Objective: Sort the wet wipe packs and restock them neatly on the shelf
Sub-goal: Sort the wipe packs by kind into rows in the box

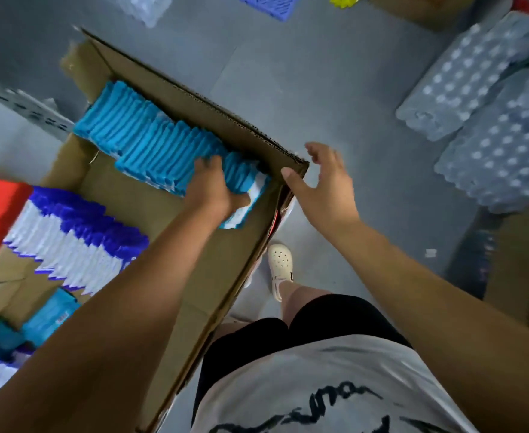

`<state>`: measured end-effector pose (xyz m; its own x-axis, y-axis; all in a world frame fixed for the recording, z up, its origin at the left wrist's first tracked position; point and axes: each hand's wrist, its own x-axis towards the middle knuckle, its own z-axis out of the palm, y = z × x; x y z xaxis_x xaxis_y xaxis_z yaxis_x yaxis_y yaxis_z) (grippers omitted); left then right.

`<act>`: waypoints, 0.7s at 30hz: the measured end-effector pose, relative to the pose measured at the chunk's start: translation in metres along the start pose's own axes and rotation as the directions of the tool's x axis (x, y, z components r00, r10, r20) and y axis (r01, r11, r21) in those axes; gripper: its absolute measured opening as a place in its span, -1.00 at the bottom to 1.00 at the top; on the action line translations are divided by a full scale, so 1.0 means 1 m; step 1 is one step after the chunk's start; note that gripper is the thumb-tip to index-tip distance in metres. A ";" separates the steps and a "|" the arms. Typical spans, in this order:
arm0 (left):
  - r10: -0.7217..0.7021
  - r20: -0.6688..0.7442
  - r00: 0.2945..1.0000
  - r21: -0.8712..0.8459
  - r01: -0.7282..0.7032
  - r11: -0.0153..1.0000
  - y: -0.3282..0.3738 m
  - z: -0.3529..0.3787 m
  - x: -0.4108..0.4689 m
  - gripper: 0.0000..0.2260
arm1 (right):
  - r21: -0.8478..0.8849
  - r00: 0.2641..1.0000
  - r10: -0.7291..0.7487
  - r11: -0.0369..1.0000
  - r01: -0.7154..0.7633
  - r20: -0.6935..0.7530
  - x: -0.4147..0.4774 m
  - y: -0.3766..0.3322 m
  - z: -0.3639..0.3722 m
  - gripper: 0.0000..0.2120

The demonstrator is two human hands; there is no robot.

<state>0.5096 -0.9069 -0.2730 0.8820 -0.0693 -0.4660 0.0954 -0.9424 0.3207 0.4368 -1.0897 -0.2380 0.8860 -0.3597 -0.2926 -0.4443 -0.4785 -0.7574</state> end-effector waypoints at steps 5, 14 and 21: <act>0.180 -0.059 0.982 0.048 -0.177 0.983 -0.002 0.022 0.015 -0.19 | -0.029 0.997 0.005 1.000 -0.003 0.081 0.013 -0.007 -0.002 -0.74; -0.393 -0.458 0.797 -0.584 0.063 0.809 -0.034 0.028 -0.027 -0.30 | -0.419 0.921 -0.229 0.837 0.351 0.315 0.026 -0.052 -0.007 -0.73; -0.750 0.076 0.657 -0.960 0.250 0.122 -0.091 0.011 0.011 -0.30 | -0.533 0.845 -0.162 0.711 0.458 0.510 0.075 -0.108 0.033 -0.66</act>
<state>0.5054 -0.8252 -0.3160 0.4727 0.6365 -0.6094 0.6756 0.1822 0.7144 0.5553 -1.0386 -0.1970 0.8881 0.1822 -0.4220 0.0193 -0.9321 -0.3618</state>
